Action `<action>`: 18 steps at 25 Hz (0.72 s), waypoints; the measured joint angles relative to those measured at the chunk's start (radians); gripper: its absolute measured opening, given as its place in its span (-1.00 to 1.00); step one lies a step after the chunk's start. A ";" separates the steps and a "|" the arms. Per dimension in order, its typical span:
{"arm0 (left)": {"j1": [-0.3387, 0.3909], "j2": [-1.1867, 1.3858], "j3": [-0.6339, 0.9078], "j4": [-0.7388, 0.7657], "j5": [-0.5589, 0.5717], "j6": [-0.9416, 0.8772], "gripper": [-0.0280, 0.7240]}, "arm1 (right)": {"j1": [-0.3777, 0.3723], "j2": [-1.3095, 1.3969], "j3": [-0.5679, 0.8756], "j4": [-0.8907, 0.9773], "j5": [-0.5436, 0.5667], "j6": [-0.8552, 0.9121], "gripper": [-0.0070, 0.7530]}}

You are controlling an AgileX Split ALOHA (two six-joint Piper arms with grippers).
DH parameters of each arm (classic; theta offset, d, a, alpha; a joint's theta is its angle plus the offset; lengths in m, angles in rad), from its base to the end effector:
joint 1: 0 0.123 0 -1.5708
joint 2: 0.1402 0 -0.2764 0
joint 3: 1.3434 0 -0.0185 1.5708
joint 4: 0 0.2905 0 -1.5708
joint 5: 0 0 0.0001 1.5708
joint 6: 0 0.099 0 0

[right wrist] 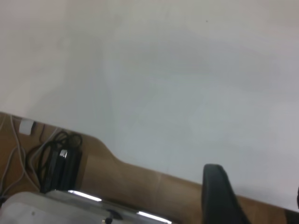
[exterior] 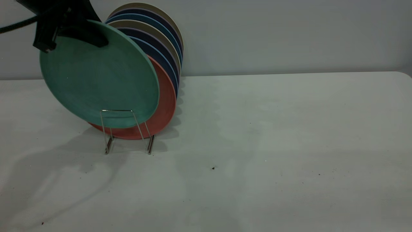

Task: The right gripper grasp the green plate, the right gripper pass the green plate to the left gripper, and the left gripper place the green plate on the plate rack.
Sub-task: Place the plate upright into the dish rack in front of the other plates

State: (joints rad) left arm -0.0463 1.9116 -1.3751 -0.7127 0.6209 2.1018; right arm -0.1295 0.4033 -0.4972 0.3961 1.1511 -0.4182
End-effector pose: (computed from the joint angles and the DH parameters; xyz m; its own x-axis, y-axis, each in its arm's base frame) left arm 0.4489 -0.0586 0.1843 0.1983 0.9135 -0.3551 0.8288 0.0371 0.5583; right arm 0.1041 0.0216 0.2616 -0.7545 -0.1347 -0.6423 -0.2803 0.9511 0.1298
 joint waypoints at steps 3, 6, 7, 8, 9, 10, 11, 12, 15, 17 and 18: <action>0.000 0.007 0.000 -0.001 -0.002 0.000 -0.65 | 0.000 0.000 0.014 -0.009 -0.001 0.000 0.12; 0.000 0.008 0.000 -0.001 0.006 0.000 -0.60 | 0.000 0.000 0.015 -0.022 -0.001 0.000 0.12; 0.000 0.008 0.000 -0.001 0.010 0.000 -0.56 | 0.000 0.000 0.015 -0.023 -0.001 0.000 0.12; 0.000 0.008 0.000 -0.001 0.019 -0.003 -0.50 | 0.000 0.000 0.015 -0.023 -0.001 0.000 0.12; 0.000 0.008 0.000 -0.001 0.028 -0.010 -0.42 | 0.000 0.000 0.015 -0.024 -0.001 0.000 0.12; 0.000 0.008 0.000 -0.001 0.033 -0.019 -0.34 | 0.000 0.000 0.015 -0.024 -0.001 0.000 0.12; 0.000 0.008 0.000 -0.001 0.038 -0.030 -0.26 | 0.000 0.000 0.015 -0.024 -0.001 0.000 0.12; 0.000 0.008 0.000 -0.001 0.041 -0.037 -0.19 | 0.000 0.000 0.015 -0.024 -0.001 0.000 0.12; 0.000 0.008 0.000 -0.001 0.042 -0.053 0.03 | 0.000 0.000 0.015 -0.025 -0.001 0.000 0.12; 0.000 0.008 0.000 -0.001 0.042 -0.058 0.11 | 0.000 0.000 0.015 -0.025 -0.001 0.000 0.12; 0.000 0.008 0.000 -0.001 0.043 -0.067 0.14 | 0.000 0.000 0.015 -0.028 -0.001 0.000 0.12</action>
State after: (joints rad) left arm -0.0463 1.9196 -1.3751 -0.7135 0.6637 2.0351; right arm -0.1295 0.4033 -0.4823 0.3685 1.1500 -0.4182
